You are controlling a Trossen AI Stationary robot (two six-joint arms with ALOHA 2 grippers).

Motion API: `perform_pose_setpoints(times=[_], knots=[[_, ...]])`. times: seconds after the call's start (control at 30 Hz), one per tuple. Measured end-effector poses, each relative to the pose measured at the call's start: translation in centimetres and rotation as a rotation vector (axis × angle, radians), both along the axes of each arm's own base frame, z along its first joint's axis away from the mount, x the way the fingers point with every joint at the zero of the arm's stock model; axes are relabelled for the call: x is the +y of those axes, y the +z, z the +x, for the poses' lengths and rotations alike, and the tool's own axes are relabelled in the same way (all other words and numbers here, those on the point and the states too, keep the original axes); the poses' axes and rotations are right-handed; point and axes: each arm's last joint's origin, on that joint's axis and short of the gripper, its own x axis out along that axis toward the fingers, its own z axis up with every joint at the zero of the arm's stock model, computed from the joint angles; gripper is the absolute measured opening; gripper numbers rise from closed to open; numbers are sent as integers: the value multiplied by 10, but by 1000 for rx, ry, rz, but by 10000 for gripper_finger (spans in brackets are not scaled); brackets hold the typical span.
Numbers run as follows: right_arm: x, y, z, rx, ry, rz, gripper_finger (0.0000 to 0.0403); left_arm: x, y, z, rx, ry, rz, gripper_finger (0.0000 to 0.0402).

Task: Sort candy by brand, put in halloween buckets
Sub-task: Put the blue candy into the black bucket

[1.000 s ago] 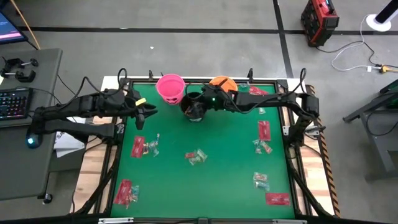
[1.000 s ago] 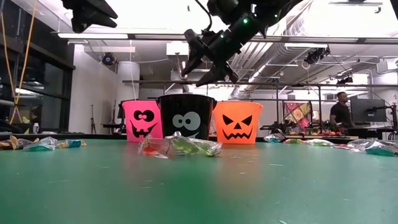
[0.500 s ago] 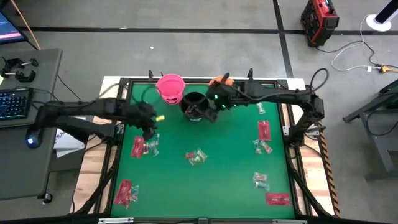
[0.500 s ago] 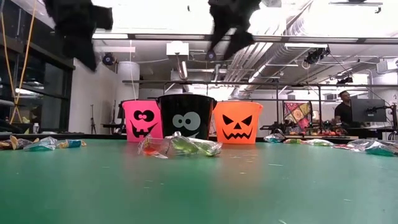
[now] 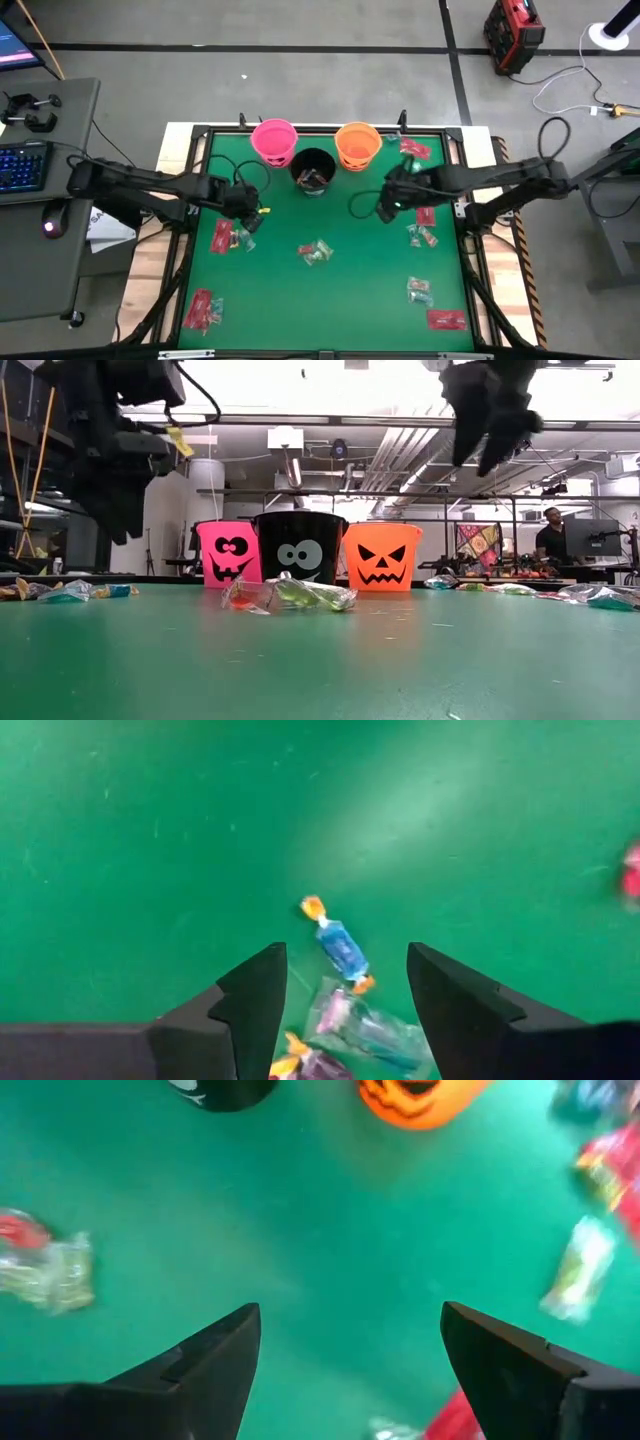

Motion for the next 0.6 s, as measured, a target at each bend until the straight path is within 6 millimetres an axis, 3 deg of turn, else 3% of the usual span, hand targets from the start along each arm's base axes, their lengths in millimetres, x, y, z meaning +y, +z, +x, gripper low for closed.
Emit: perform_pose_setpoints(times=[0.2,0.4,0.6], knots=[[14,-15,-17,-87,-55,56,302,-5,-16,12,55,49,-2,200],[18,-21,-18,-80,-43,60,302,-15,-33,22,101,66,-34,200],[18,-22,-18,-80,-36,50,302,-14,-44,26,138,141,45,200]])
